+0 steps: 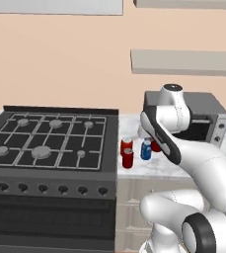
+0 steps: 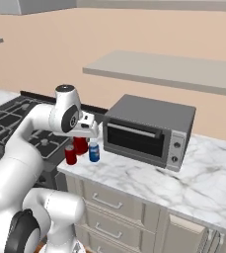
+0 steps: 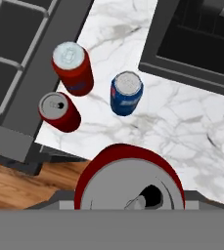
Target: Four empty soda cans are scattered around the kitchen. Gather all the cans and cluster them next to the stove for recycling.
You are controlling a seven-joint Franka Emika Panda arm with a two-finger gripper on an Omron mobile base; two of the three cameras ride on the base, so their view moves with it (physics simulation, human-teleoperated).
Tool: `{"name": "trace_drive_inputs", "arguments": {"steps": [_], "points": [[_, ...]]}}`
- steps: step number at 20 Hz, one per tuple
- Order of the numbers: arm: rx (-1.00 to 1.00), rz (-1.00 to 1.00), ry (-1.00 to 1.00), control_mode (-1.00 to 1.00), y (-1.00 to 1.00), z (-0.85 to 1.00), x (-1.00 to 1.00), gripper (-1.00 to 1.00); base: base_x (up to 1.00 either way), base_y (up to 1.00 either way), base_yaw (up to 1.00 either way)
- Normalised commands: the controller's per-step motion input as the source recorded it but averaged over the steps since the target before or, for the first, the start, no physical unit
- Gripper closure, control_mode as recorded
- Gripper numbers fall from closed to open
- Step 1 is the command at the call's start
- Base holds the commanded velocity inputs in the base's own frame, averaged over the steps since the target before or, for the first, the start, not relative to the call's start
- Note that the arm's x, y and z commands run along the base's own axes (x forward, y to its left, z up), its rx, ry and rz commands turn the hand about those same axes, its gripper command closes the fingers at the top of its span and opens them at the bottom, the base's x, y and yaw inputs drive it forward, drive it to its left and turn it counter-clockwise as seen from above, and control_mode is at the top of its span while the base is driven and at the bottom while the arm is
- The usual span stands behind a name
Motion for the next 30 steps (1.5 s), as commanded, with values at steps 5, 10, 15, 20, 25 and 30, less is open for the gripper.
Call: {"name": "trace_drive_inputs", "arguments": {"steps": [5,10,15,20,25,30], "points": [[0.00,0.00,0.00,1.00,0.00,0.00,0.00,1.00,0.36,0.10,0.02],[-0.01,0.01,0.04,-1.00,0.06,-0.07,0.00,1.00,0.07,0.10,0.01],[-0.01,0.00,0.08,-1.00,0.09,-0.29,0.00,1.00,0.00,0.00,0.00],[0.00,0.00,0.00,-1.00,0.00,-0.35,0.00,1.00,0.00,0.00,0.00],[0.00,0.00,-0.01,-1.00,0.00,-0.39,0.00,1.00,0.00,0.00,0.00],[0.00,0.01,-0.04,-1.00,0.00,-0.35,0.00,1.00,0.00,0.00,0.00]]}}
